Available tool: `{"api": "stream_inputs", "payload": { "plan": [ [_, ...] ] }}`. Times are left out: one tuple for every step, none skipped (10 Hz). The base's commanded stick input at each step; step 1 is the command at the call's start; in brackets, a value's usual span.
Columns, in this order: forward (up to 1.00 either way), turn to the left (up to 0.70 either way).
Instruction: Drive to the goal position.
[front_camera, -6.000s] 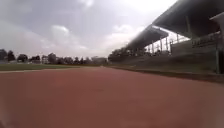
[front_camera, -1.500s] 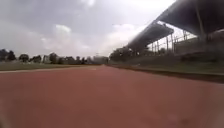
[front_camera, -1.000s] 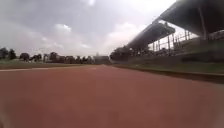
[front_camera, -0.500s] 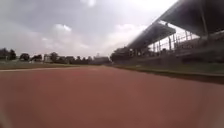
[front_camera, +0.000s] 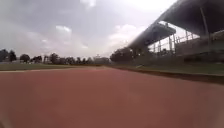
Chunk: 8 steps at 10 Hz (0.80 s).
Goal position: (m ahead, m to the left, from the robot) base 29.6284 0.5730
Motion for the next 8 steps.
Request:
{"api": "stream_inputs", "payload": {
  "plan": [
    [0.45,0.0],
    [0.45,0.0],
    [0.45,0.0],
    [0.45,0.0],
    [0.45,-0.06],
    [0.45,-0.21],
    [0.45,-0.27],
    [0.45,-0.27]
  ]
}}
